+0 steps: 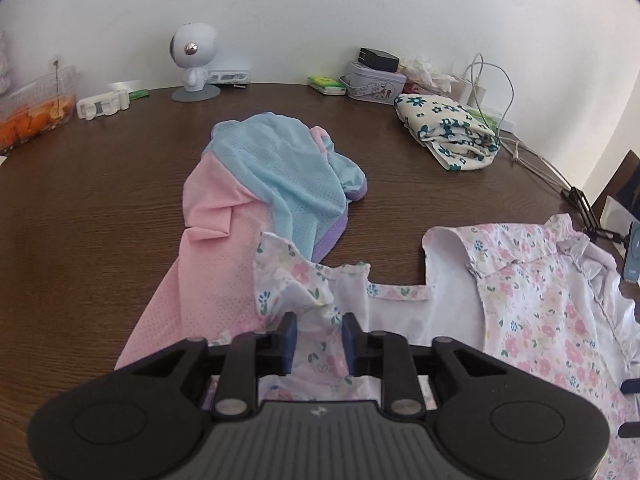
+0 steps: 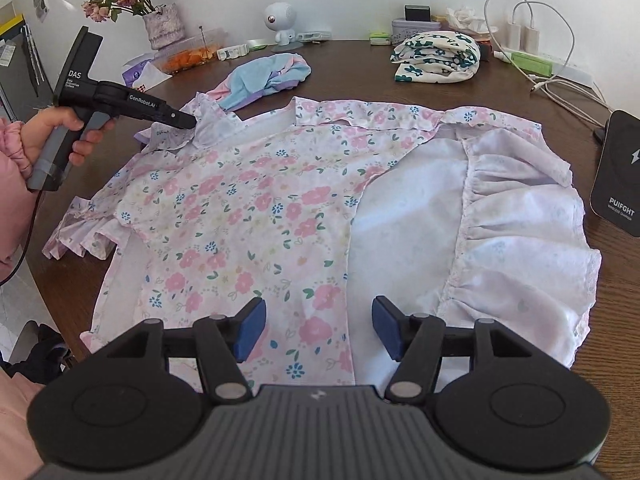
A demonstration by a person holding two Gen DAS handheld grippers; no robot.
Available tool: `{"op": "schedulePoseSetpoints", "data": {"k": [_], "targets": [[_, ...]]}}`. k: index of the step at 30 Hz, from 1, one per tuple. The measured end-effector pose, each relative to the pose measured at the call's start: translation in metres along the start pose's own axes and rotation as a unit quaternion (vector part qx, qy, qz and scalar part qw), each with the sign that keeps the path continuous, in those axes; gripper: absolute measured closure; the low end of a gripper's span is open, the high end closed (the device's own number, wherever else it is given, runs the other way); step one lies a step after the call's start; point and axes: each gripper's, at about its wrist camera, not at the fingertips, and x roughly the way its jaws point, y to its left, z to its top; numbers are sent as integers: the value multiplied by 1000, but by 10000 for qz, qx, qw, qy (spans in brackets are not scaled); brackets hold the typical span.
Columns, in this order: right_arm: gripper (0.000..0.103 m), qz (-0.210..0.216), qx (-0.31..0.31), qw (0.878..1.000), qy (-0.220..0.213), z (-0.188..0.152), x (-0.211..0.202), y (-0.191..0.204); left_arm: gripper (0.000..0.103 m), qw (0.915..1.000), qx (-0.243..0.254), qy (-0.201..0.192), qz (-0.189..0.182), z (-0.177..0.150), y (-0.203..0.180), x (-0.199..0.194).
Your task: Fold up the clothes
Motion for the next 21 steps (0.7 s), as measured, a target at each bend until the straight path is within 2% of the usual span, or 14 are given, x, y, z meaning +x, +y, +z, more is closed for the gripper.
{"op": "schedulePoseSetpoints", "data": {"k": [1, 4, 8, 10, 11, 12, 14, 21], "targets": [[42, 27, 12, 10000, -20, -1, -1, -1, 56, 10000, -22, -64, 36, 3, -1, -4], [41, 14, -16, 10000, -59, -3, -3, -1, 55, 9994, 38, -177, 303, 13, -7, -12], [39, -33, -94, 9999, -113, -6, -4, -1, 56, 9965, 170, -18, 816, 26, -15, 0], [38, -30, -104, 9998, -135, -8, -5, -1, 67, 9944, 203, 135, 1033, 30, -17, 12], [38, -28, -108, 9998, -142, -9, -5, -2, 86, 9935, 196, 213, 1098, 31, -17, 18], [38, -27, -115, 9998, -145, -10, -6, -2, 97, 9931, 143, 275, 1127, 31, -16, 24], [38, -26, -130, 9998, -152, -12, -7, -2, 100, 9918, 21, 340, 1228, 32, -15, 33], [38, -156, -374, 9991, -136, -20, -11, 4, 101, 9859, -383, 170, 1618, 37, -4, 40]]}}
